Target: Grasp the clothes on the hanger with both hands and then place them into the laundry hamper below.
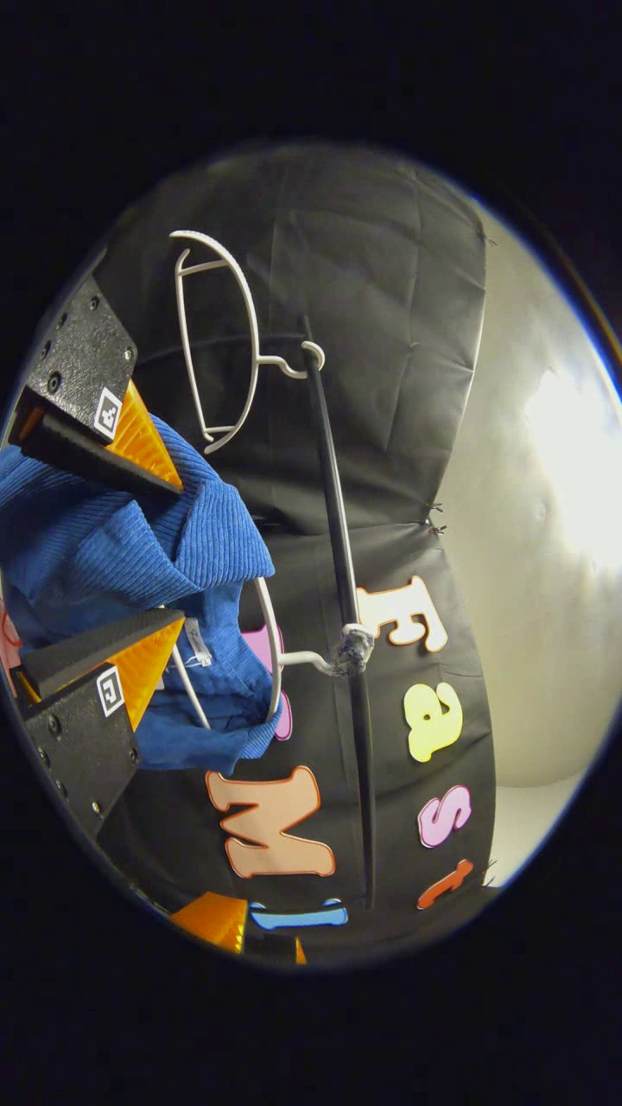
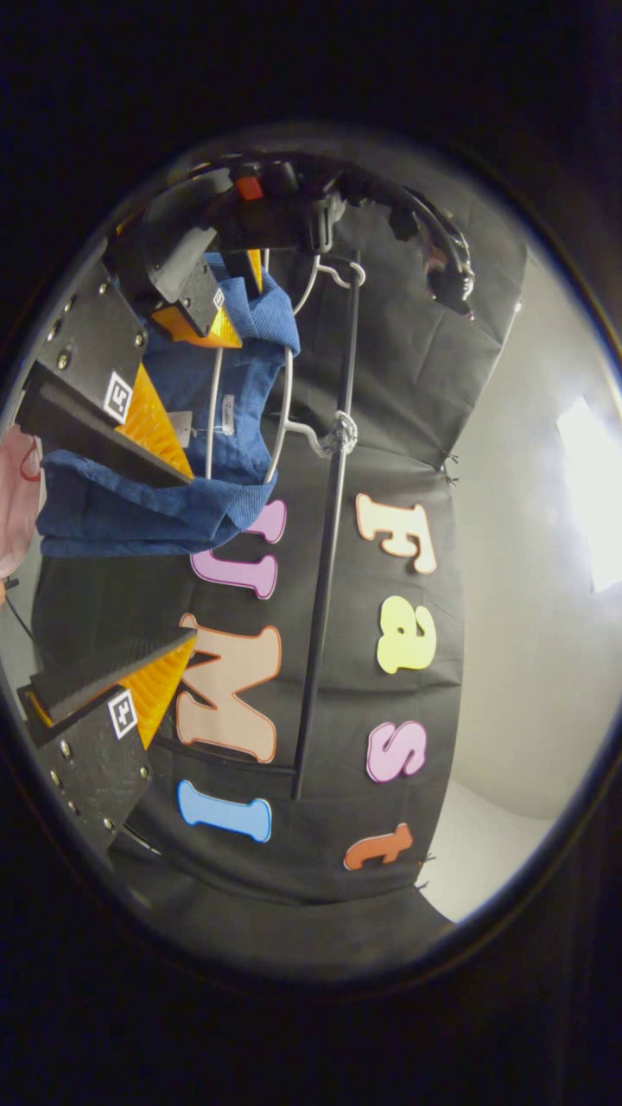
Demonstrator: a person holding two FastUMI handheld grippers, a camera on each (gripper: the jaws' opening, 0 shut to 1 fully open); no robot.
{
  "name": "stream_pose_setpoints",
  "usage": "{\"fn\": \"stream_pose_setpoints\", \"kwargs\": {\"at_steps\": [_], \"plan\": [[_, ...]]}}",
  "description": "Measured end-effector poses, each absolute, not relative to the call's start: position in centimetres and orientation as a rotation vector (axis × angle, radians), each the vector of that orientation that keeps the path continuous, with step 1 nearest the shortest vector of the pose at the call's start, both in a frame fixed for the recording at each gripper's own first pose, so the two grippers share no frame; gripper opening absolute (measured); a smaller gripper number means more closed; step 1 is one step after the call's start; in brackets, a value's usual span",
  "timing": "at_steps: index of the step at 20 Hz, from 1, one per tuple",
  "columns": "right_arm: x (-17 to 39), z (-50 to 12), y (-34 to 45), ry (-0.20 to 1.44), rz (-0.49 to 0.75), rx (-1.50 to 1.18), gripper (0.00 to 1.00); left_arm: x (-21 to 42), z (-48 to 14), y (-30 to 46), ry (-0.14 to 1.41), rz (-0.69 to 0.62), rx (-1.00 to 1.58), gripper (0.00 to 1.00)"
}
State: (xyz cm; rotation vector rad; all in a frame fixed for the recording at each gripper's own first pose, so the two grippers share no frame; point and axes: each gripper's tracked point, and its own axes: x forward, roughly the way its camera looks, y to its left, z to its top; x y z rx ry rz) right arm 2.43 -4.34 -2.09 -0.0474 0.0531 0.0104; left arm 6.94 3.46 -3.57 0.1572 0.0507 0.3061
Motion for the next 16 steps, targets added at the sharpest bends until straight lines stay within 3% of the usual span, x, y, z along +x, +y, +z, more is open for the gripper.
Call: {"fn": "stream_pose_setpoints", "kwargs": {"at_steps": [5, 10, 16], "plan": [[3.6, -2.7, -3.5, 0.052, 0.058, -0.043, 0.96, 7.6, -4.2, 5.0, 0.058, 0.359, 0.215, 0.59], [5.4, -3.7, -2.3, 0.061, 0.105, -0.035, 0.96, 7.4, -4.0, 6.0, 0.061, 0.359, 0.213, 0.17], [8.7, -4.7, -0.7, 0.067, 0.145, -0.042, 0.96, 7.2, -4.0, 5.9, 0.070, 0.292, 0.229, 0.05]]}}
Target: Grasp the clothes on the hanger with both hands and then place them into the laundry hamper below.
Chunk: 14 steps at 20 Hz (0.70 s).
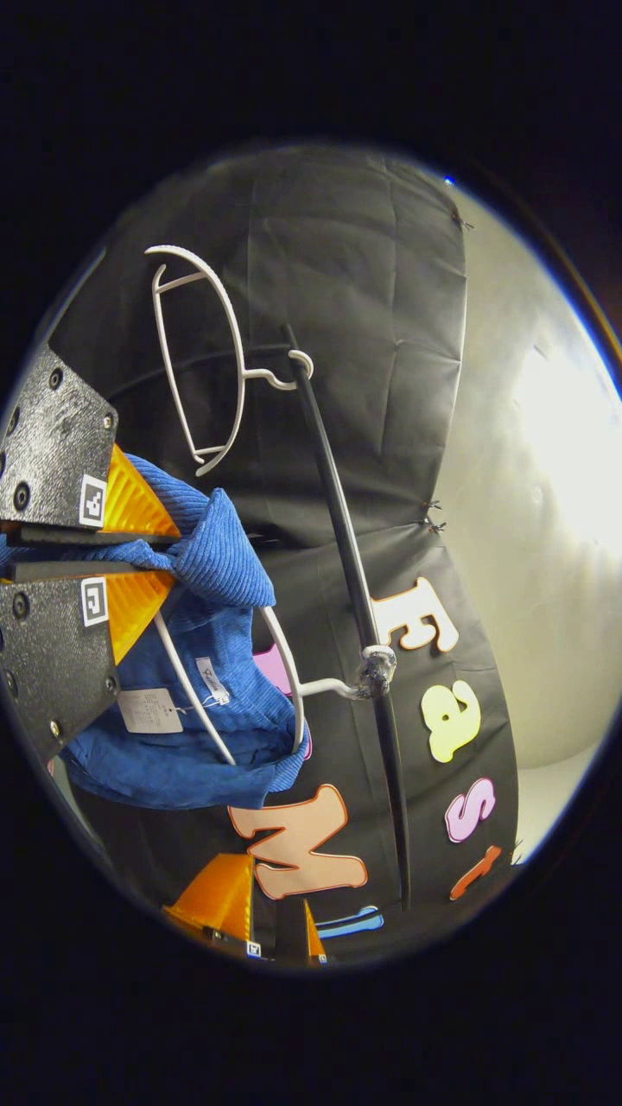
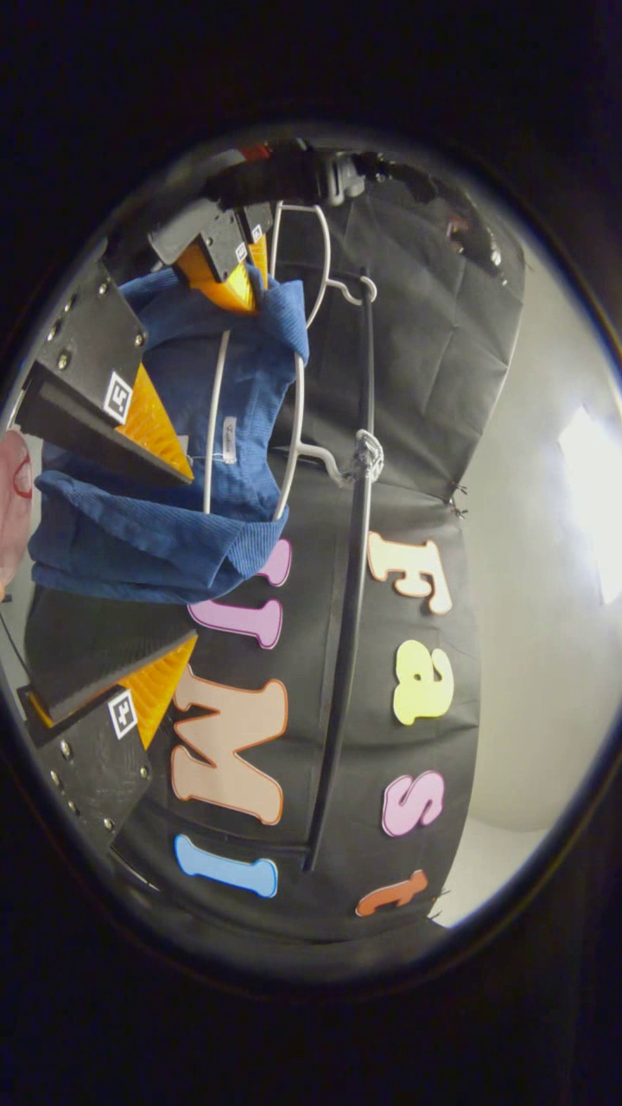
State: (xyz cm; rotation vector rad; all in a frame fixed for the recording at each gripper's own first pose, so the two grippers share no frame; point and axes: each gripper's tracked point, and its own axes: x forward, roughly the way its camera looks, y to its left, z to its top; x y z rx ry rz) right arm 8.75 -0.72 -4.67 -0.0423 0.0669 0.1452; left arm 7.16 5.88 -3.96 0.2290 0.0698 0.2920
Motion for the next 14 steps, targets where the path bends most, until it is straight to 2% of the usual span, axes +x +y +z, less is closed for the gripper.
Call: {"fn": "stream_pose_setpoints", "kwargs": {"at_steps": [3, 6, 8, 9, 13, 14], "plan": [[11.1, -4.9, 0.1, 0.065, 0.150, -0.038, 0.94, 7.1, -3.8, 5.8, 0.085, 0.267, 0.220, 0.05], [13.5, -5.1, 0.9, 0.056, 0.145, -0.031, 0.96, 6.9, -3.7, 5.8, 0.095, 0.248, 0.210, 0.07], [15.2, -5.6, 1.3, 0.052, 0.130, -0.024, 0.96, 6.7, -3.6, 5.8, 0.103, 0.239, 0.207, 0.06], [16.0, -6.0, 1.3, 0.055, 0.123, -0.021, 0.94, 6.7, -3.5, 5.7, 0.106, 0.236, 0.206, 0.07], [18.4, -7.7, 1.7, 0.083, 0.093, -0.019, 0.91, 6.6, -3.5, 5.7, 0.116, 0.227, 0.206, 0.04], [18.9, -8.2, 1.8, 0.093, 0.094, -0.017, 0.83, 6.6, -3.6, 5.7, 0.117, 0.226, 0.206, 0.04]]}}
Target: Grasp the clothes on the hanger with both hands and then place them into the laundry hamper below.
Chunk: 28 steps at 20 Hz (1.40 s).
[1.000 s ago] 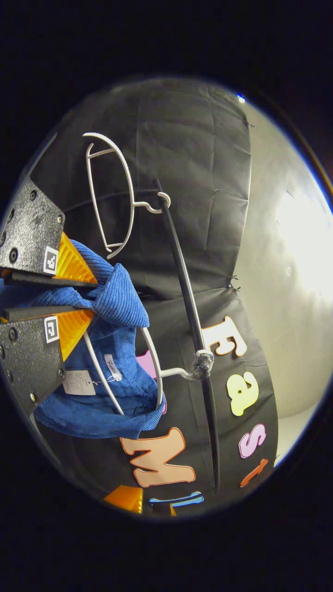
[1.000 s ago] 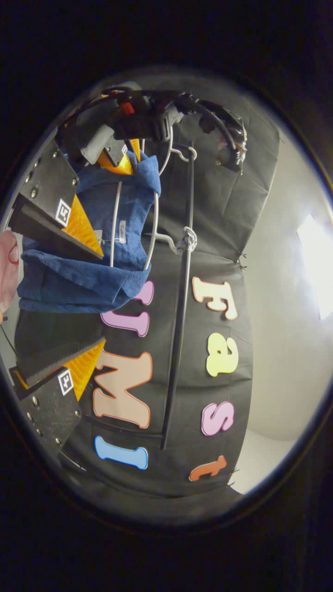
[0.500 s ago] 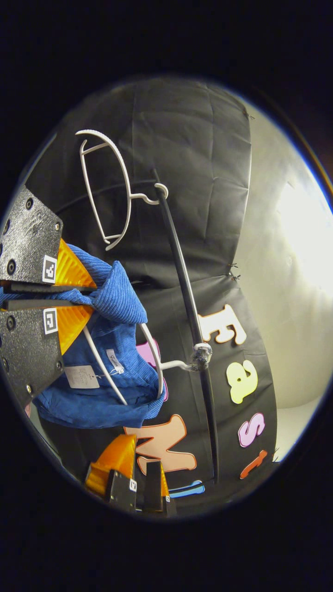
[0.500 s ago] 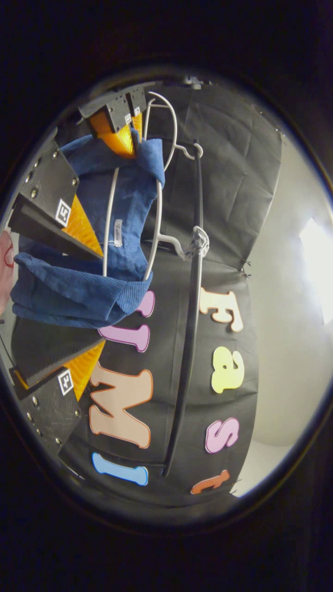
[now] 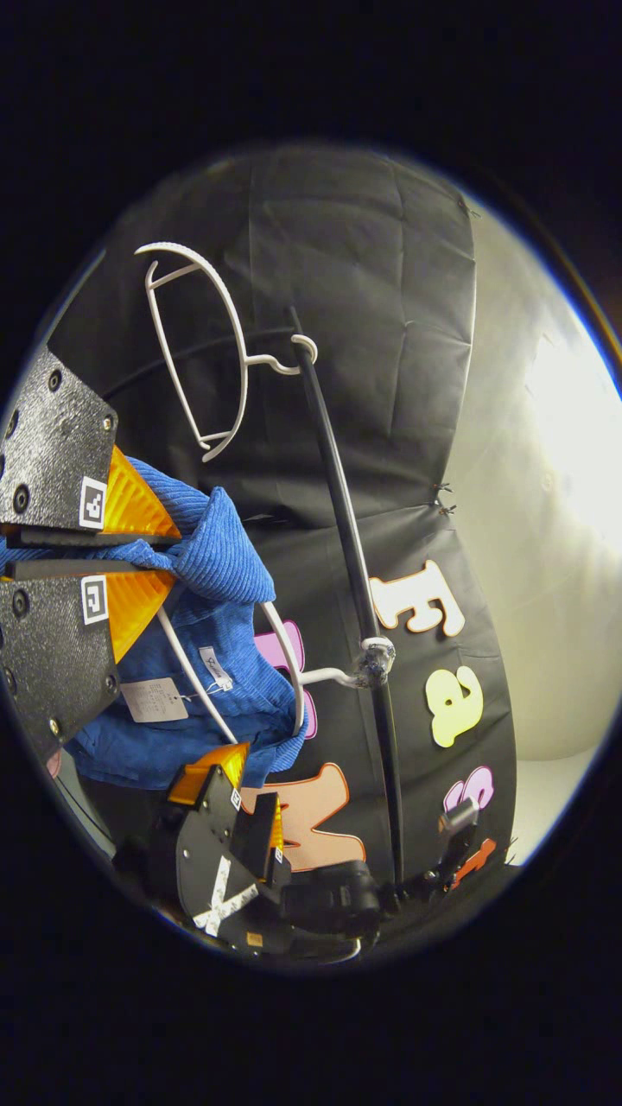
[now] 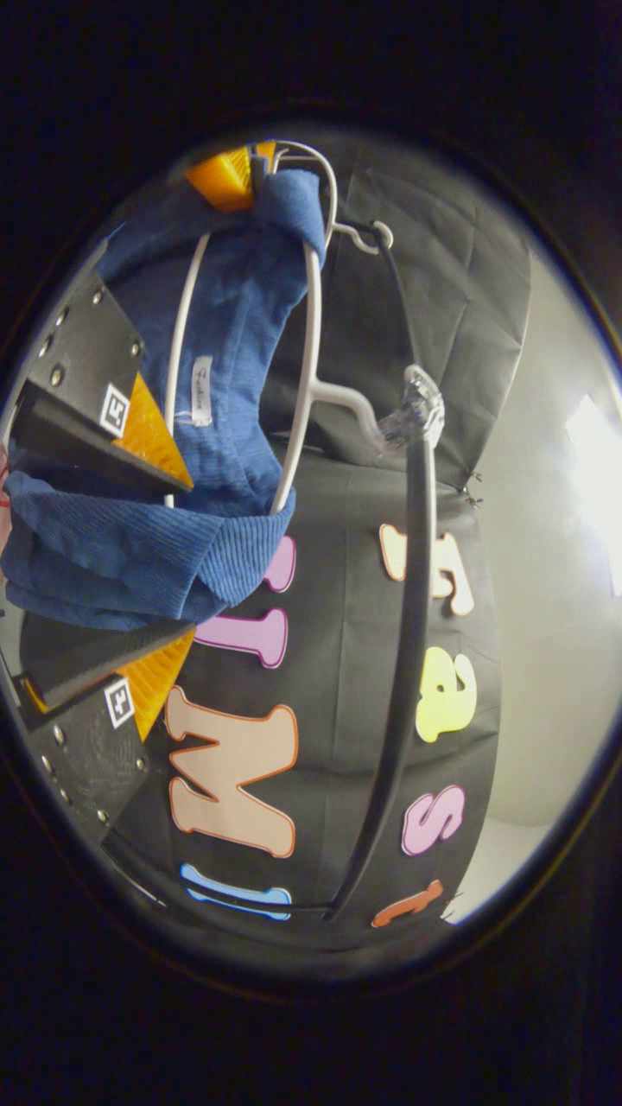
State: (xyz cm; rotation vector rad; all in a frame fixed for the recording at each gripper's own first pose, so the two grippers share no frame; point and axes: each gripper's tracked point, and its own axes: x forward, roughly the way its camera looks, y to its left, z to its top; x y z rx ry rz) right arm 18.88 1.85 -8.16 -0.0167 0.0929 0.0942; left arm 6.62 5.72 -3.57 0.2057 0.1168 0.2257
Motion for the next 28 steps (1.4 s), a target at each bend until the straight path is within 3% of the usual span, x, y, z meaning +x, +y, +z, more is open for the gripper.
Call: {"fn": "stream_pose_setpoints", "kwargs": {"at_steps": [3, 5, 7, 9, 11, 19, 28], "plan": [[20.0, -9.9, 2.2, 0.135, 0.089, -0.008, 0.74, 6.7, -3.6, 5.6, 0.120, 0.224, 0.207, 0.04], [20.2, -10.7, 1.5, 0.156, 0.054, -0.027, 0.73, 6.7, -3.5, 5.6, 0.120, 0.223, 0.206, 0.04], [21.0, -11.2, 1.2, 0.158, 0.049, -0.023, 0.44, 6.5, -3.4, 5.7, 0.119, 0.221, 0.204, 0.04], [21.2, -11.2, 0.1, 0.159, 0.021, -0.040, 0.38, 6.5, -3.2, 5.7, 0.118, 0.214, 0.196, 0.07], [21.4, -10.8, -0.6, 0.153, 0.000, -0.040, 0.04, 6.4, -3.1, 5.9, 0.124, 0.204, 0.181, 0.05], [23.8, -8.7, -5.1, 0.089, -0.086, -0.025, 0.03, 5.9, -1.9, 6.1, 0.156, 0.144, 0.073, 0.06], [26.9, -9.2, -7.1, 0.054, -0.100, 0.033, 0.04, 5.2, 0.5, 6.5, 0.145, 0.107, 0.100, 0.05]]}}
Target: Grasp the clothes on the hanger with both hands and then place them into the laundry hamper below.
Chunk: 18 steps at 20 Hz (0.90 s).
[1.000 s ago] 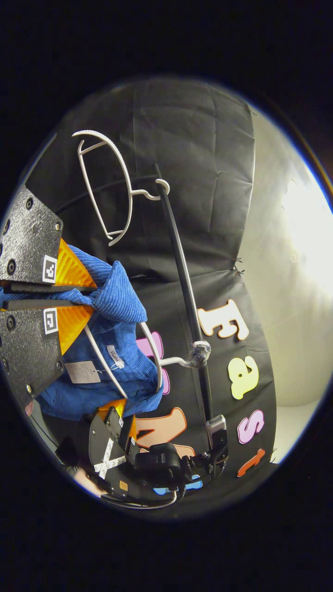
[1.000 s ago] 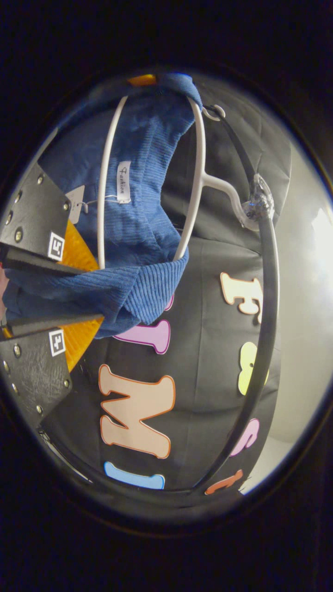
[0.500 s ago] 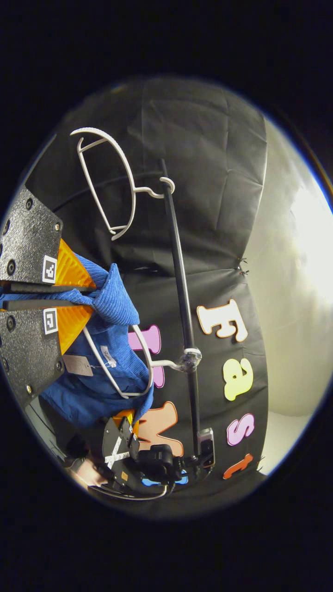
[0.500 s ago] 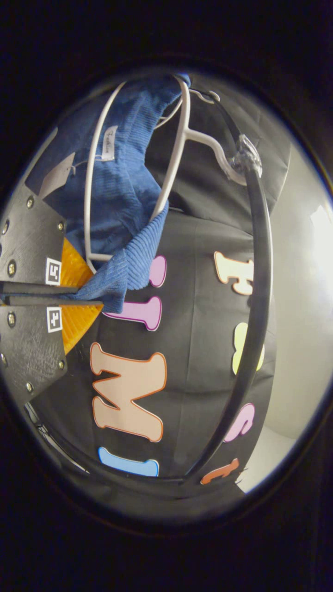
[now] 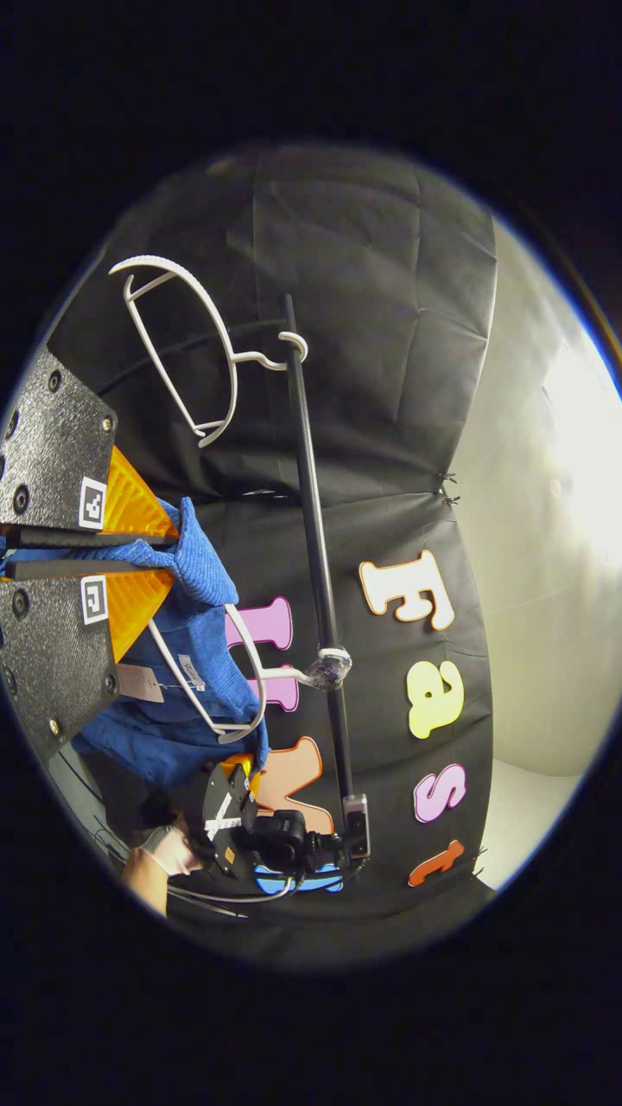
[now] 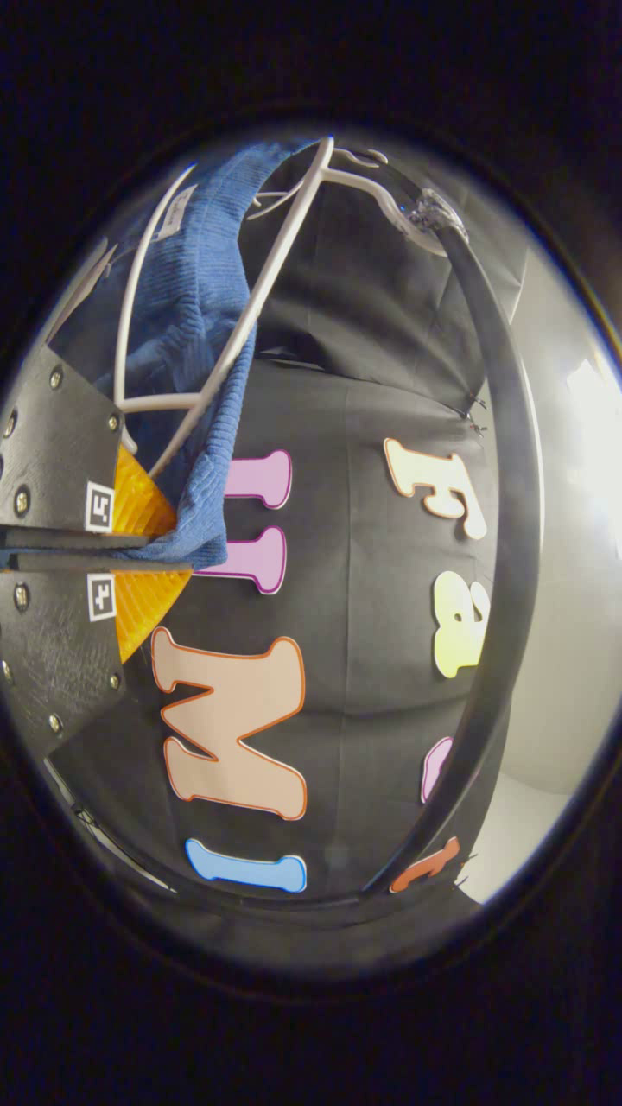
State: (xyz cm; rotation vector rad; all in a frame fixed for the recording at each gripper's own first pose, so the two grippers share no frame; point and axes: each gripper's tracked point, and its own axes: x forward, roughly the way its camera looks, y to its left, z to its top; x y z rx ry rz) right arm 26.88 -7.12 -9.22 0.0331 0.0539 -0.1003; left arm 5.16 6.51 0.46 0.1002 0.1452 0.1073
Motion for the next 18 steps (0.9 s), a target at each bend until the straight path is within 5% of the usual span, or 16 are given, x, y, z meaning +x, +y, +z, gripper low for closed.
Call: {"fn": "stream_pose_setpoints", "kwargs": {"at_steps": [18], "plan": [[29.2, -14.0, -5.0, 0.104, 0.069, 0.052, 0.03, 4.4, 3.0, 7.1, 0.195, -0.056, -0.138, 0.05]]}}
